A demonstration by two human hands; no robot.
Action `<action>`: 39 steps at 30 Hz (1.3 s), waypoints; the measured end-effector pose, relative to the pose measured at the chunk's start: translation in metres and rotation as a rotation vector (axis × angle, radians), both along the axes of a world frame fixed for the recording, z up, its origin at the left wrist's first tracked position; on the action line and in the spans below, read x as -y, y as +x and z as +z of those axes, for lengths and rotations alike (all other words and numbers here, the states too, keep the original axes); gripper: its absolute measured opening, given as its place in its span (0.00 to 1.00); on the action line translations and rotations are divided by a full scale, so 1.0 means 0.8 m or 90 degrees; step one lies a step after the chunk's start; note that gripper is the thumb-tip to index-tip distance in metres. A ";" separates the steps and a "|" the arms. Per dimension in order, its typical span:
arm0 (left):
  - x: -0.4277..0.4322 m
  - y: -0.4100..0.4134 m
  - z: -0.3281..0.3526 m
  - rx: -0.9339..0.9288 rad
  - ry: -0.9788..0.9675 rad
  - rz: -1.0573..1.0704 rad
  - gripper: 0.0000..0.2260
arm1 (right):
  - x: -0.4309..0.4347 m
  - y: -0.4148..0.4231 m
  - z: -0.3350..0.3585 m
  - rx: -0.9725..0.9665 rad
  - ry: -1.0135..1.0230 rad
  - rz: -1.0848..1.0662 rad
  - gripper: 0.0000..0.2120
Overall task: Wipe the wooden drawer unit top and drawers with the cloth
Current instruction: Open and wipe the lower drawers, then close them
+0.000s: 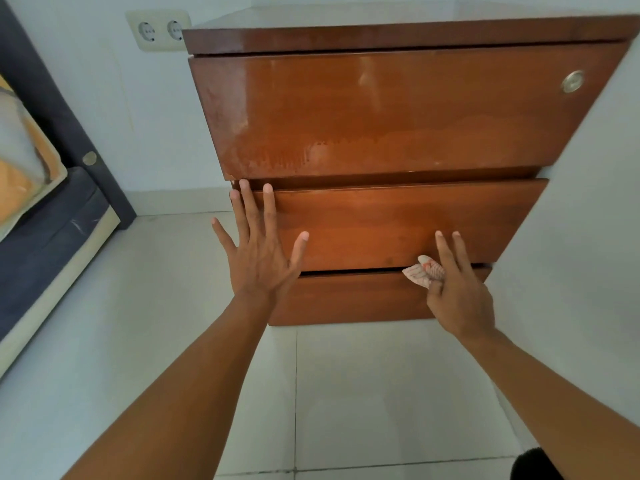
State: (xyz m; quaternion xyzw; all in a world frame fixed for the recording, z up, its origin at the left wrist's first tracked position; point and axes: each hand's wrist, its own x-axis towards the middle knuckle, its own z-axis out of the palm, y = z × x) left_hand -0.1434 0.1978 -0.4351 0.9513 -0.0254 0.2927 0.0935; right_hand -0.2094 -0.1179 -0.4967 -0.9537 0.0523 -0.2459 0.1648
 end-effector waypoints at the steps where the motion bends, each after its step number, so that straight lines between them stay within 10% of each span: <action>1: -0.001 0.001 -0.001 -0.001 0.005 0.001 0.41 | 0.000 0.004 0.000 -0.011 0.000 -0.002 0.40; 16: -0.039 -0.007 -0.010 -0.018 0.069 -0.079 0.43 | 0.000 0.003 0.009 -0.052 -0.018 0.017 0.21; 26: -0.048 -0.015 -0.044 -0.001 0.024 -0.068 0.34 | -0.010 0.027 -0.036 -0.329 -0.110 0.006 0.31; 31: -0.041 -0.033 -0.099 -0.110 -0.014 -0.003 0.23 | -0.017 0.034 -0.041 -0.332 -0.107 0.009 0.31; 39: -0.027 -0.029 -0.111 -0.340 0.035 0.030 0.32 | -0.011 0.038 -0.035 -0.344 -0.092 0.013 0.30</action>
